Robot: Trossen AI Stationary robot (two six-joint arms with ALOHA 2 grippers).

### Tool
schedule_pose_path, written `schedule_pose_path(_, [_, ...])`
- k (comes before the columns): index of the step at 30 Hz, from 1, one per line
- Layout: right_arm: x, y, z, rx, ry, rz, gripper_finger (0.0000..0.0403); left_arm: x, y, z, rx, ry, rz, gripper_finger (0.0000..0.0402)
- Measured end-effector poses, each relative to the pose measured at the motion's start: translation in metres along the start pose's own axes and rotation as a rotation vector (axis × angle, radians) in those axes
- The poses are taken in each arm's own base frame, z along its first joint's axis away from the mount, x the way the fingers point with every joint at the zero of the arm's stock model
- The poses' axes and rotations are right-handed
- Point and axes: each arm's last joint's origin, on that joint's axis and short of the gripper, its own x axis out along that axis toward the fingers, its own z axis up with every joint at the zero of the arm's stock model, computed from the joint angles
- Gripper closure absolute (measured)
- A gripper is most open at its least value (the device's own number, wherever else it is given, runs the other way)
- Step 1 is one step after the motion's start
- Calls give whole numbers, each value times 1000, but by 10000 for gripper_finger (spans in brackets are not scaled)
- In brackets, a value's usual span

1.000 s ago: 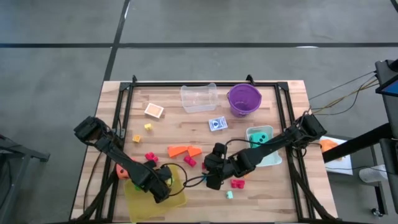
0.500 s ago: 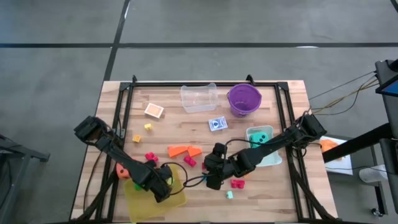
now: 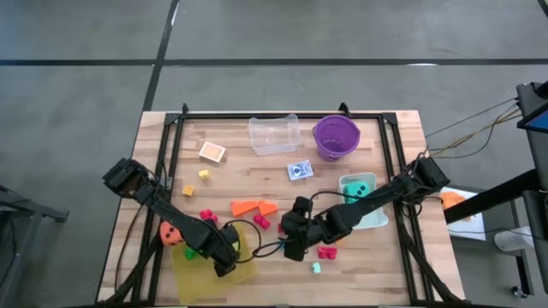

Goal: Pick & Place Toys
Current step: Put the blue deck of cards into the transparent bin

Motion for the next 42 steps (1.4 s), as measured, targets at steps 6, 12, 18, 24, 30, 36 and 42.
schedule_pose_path(6, [0, 0, 0, 0, 0, 0, 39, -7, 0, -1, 0, 1, -28, 76])
schedule_pose_path(12, [0, 0, 0, 0, 0, 0, 39, -25, 2, -2, 1, -25, -86, 76])
schedule_pose_path(18, [0, 0, 0, -1, 0, 0, 39, -49, -1, -1, 2, -68, -150, 76])
schedule_pose_path(24, [0, 0, 0, -1, 0, 0, 39, -72, 5, -2, -33, -92, -166, 76])
schedule_pose_path(30, [0, 0, 0, 63, -4, 2, 39, -98, 28, -5, -63, -189, -96, 76])
schedule_pose_path(36, [1, 0, -3, 204, 33, 25, 39, -124, 46, -10, -73, -398, -65, 76])
schedule_pose_path(42, [1, -3, -12, 311, 112, -12, 39, -132, 49, -7, 95, -541, -5, 76])
